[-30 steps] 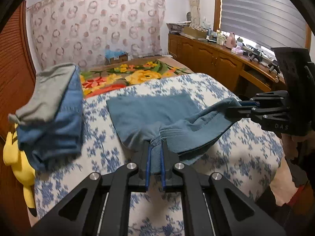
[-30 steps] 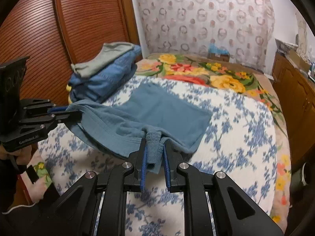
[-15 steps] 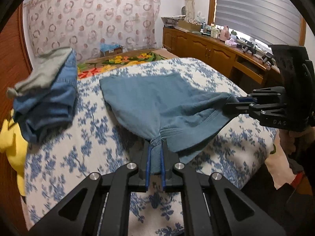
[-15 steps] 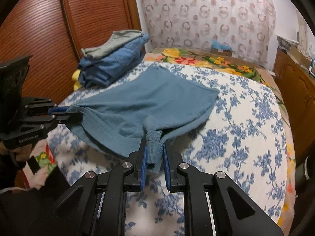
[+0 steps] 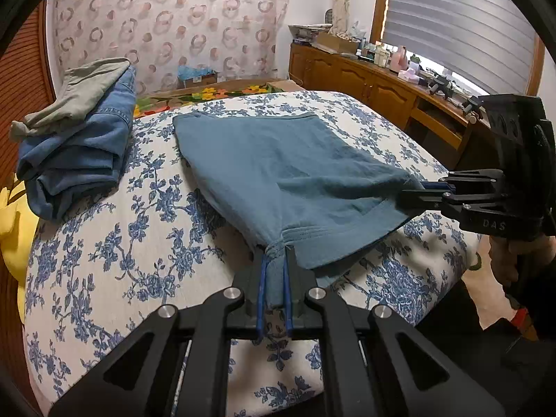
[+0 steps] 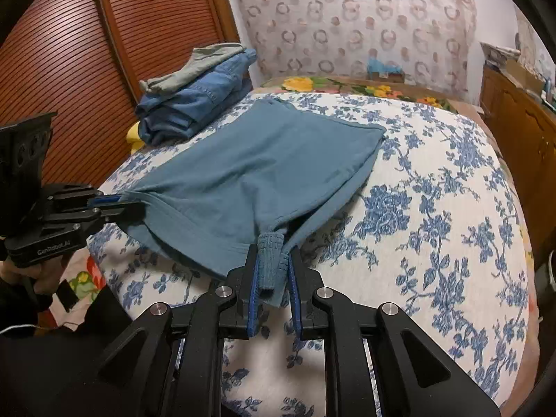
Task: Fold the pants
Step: 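Lower the folded shorts onto the bed with both grippers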
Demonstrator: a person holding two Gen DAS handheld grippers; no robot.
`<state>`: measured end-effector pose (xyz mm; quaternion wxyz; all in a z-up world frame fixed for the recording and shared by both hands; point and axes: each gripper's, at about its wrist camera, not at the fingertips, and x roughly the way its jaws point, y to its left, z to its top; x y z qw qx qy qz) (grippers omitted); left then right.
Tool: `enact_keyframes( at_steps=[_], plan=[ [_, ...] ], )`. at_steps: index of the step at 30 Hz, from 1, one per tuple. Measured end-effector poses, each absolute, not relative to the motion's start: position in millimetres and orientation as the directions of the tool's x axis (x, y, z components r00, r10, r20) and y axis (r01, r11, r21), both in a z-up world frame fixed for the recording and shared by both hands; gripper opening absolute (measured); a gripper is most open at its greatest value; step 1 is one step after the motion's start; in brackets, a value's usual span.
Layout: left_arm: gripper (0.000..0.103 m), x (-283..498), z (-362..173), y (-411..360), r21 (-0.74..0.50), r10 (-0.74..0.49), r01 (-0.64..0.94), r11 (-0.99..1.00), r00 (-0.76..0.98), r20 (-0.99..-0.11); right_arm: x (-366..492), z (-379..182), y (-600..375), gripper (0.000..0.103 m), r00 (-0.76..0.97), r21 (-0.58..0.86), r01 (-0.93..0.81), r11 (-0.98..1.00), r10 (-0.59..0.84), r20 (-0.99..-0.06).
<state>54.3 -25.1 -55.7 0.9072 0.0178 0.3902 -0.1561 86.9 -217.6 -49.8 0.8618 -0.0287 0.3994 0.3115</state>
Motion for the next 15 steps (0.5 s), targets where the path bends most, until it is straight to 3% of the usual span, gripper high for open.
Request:
enact_keyframes(
  at_steps=[15],
  plan=[
    [0.005,20.8,-58.2,-31.6,-0.124,-0.312,0.323,0.938,0.633,-0.709,54.4,-51.0,-225.2,0.013,0.483,0.219,-0.561,0.798,0.530,-0.696]
  ],
)
